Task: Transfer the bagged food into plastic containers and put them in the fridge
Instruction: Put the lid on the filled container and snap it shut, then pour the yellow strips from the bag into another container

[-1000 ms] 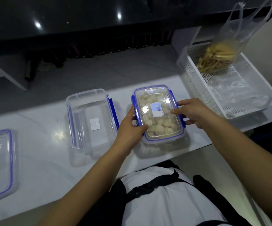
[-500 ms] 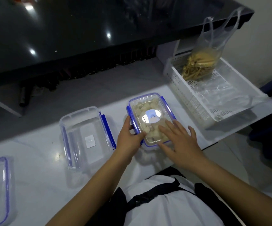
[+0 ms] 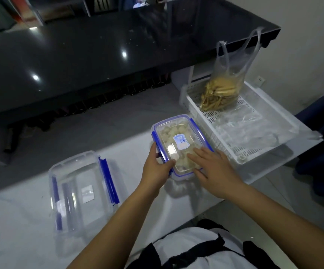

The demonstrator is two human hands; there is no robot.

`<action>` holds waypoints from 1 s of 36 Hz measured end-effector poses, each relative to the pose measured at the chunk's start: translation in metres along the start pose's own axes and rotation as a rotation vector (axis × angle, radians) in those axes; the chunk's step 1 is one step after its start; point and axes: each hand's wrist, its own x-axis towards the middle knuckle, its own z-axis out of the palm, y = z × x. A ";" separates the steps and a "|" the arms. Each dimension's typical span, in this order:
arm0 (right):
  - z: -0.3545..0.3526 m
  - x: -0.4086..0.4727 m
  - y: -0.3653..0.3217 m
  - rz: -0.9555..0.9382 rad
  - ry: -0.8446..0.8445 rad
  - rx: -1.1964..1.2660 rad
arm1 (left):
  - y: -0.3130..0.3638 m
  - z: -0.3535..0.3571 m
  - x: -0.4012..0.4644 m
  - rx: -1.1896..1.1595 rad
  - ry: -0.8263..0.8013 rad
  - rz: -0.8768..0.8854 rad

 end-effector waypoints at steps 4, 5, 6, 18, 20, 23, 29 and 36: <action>-0.003 -0.001 -0.010 -0.076 -0.042 -0.009 | -0.007 -0.015 -0.001 -0.037 -0.001 0.017; -0.006 -0.004 -0.008 -0.080 -0.059 0.022 | -0.006 -0.014 -0.003 -0.021 -0.002 0.017; -0.011 -0.007 -0.003 -0.087 -0.055 0.076 | -0.002 -0.011 -0.005 0.012 0.000 0.029; -0.135 -0.019 0.086 -0.119 0.487 0.475 | 0.173 0.036 0.031 0.754 0.081 0.749; -0.147 -0.002 0.110 -0.050 0.466 0.631 | 0.204 0.057 0.047 0.847 0.053 0.850; -0.163 0.037 0.145 0.107 0.454 0.857 | 0.240 0.089 0.081 1.020 0.023 0.892; -0.214 0.122 0.178 0.199 0.498 1.235 | 0.280 0.137 0.137 1.313 0.045 0.999; -0.236 0.171 0.179 0.151 0.435 1.208 | 0.289 0.167 0.154 1.277 0.118 1.053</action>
